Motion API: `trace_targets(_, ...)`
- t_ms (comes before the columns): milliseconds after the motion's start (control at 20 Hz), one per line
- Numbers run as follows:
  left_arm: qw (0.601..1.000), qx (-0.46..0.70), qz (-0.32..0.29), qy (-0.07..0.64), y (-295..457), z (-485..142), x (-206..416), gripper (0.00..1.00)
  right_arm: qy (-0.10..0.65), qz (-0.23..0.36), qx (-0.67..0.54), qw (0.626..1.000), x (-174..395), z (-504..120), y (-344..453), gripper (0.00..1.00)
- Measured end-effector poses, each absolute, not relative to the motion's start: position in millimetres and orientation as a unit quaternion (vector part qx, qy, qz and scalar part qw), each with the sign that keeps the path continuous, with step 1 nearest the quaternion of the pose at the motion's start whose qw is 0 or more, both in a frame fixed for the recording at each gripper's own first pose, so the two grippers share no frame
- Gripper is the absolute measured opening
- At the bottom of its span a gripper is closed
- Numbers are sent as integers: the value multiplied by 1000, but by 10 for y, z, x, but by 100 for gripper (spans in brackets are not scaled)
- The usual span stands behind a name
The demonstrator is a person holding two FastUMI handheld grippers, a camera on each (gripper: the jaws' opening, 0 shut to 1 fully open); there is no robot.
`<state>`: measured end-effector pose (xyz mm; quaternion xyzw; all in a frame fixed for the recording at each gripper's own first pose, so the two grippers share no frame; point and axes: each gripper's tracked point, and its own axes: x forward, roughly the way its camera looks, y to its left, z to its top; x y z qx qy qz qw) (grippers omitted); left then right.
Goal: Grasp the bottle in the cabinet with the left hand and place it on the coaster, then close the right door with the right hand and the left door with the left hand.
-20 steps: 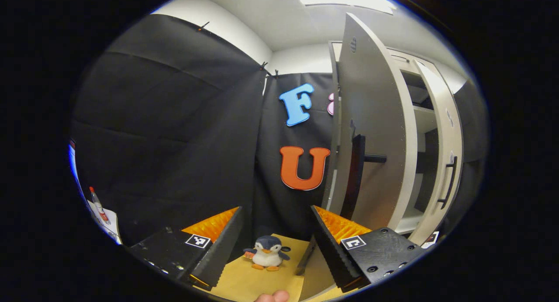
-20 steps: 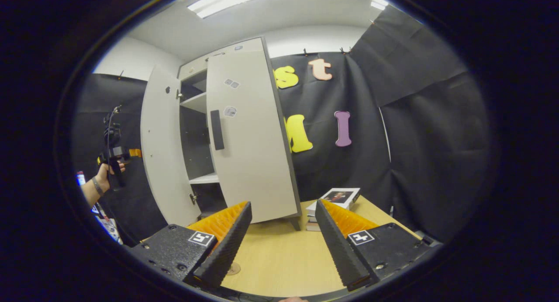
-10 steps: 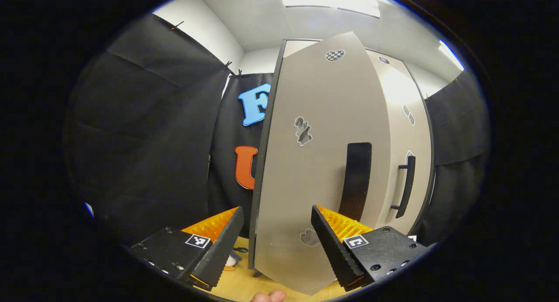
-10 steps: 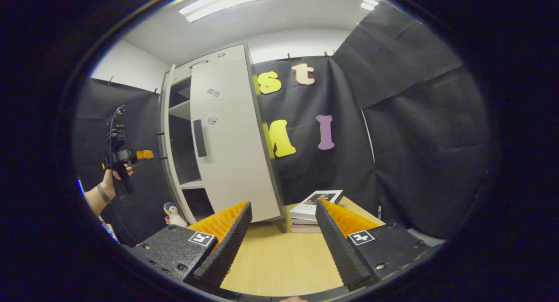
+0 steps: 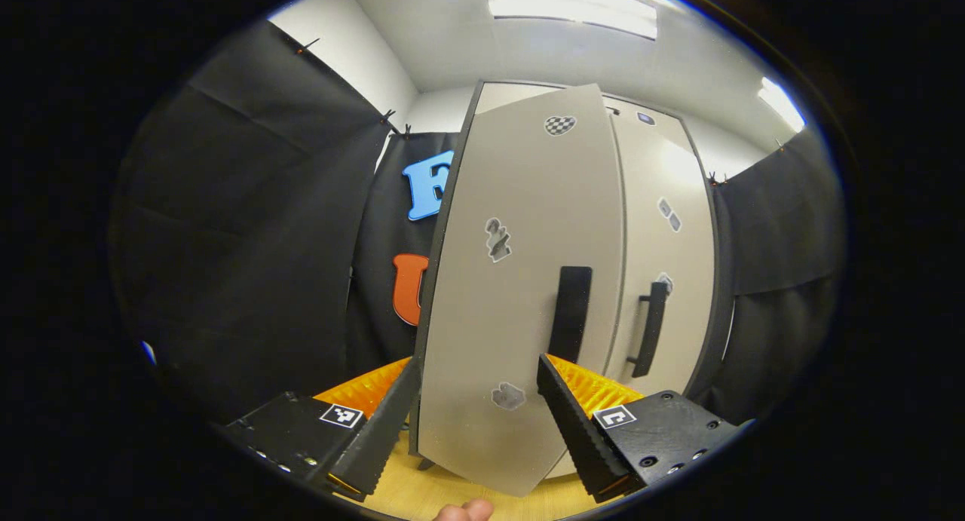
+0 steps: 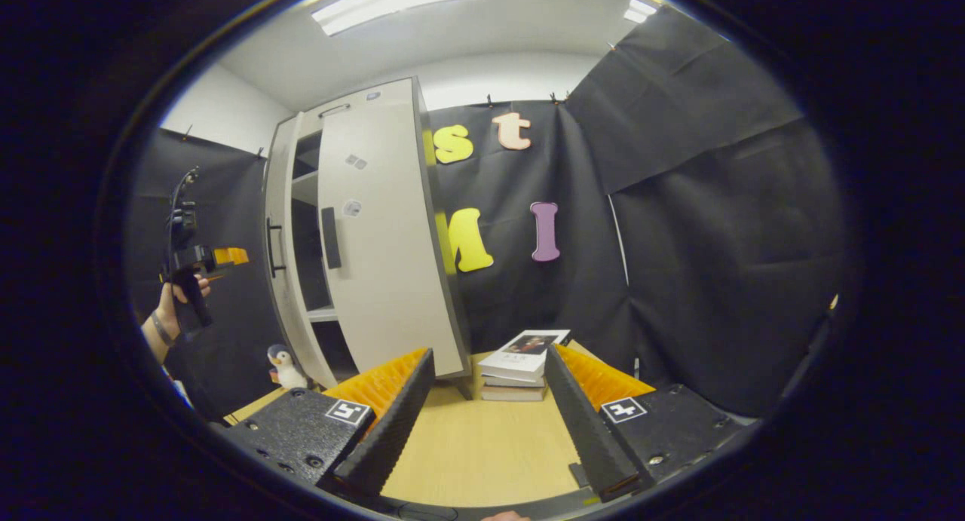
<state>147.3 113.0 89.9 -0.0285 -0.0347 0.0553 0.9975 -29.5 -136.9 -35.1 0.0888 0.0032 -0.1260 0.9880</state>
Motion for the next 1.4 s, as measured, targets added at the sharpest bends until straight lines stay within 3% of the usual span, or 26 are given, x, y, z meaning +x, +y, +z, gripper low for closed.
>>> trace_targets(50,998,-24,52,-35,1043,831,1353,95,4,-117,88,989,-261,-350,-1307,96)
trace_targets(150,998,-21,42,-29,833,656,1090,99,9,-96,82,992,-173,-344,-1180,94)
trace_targets(200,998,-19,41,-32,739,541,944,95,8,-85,77,993,-126,-320,-1119,94)
trace_targets(250,998,-16,41,-38,660,455,817,99,8,-78,73,994,-67,-312,-1064,96)
trace_targets(400,997,4,57,-51,508,194,437,95,18,-48,75,996,66,-321,-886,96)
trace_targets(500,998,0,47,-44,306,17,228,99,19,-39,68,997,115,-303,-818,96)
trace_targets(550,998,-1,44,-38,234,-56,149,99,20,-38,62,997,133,-315,-793,96)
trace_targets(600,999,-2,42,-30,179,-121,73,91,24,-37,56,997,141,-338,-757,96)
trace_targets(650,999,1,36,-26,117,-180,16,95,28,-39,48,998,157,-377,-727,96)
trace_targets(700,999,6,32,-21,79,-212,-21,99,31,-43,37,998,160,-402,-707,96)
trace_targets(750,999,10,31,-17,79,-240,24,94,32,-49,28,998,169,-411,-693,96)
trace_targets(950,999,20,13,-30,-19,-223,146,95,37,-31,25,999,204,-430,-444,96)
trace_targets(1000,999,21,12,-35,-1,-189,165,99,35,-28,25,999,208,-407,-414,96)
trace_targets(1100,999,21,12,-41,7,-145,175,94,27,-22,24,999,215,-349,-352,96)
trace_targets(1200,999,14,16,-43,32,-144,160,94,30,-18,19,999,216,-367,-315,96)
trace_targets(1250,999,12,17,-41,32,-158,159,99,33,-20,16,999,206,-381,-326,96)
trace_targets(1300,999,12,16,-39,35,-172,154,95,33,-24,15,999,198,-380,-343,97)
trace_targets(1400,999,15,12,-37,47,-169,152,95,35,-28,18,999,206,-374,-357,97)
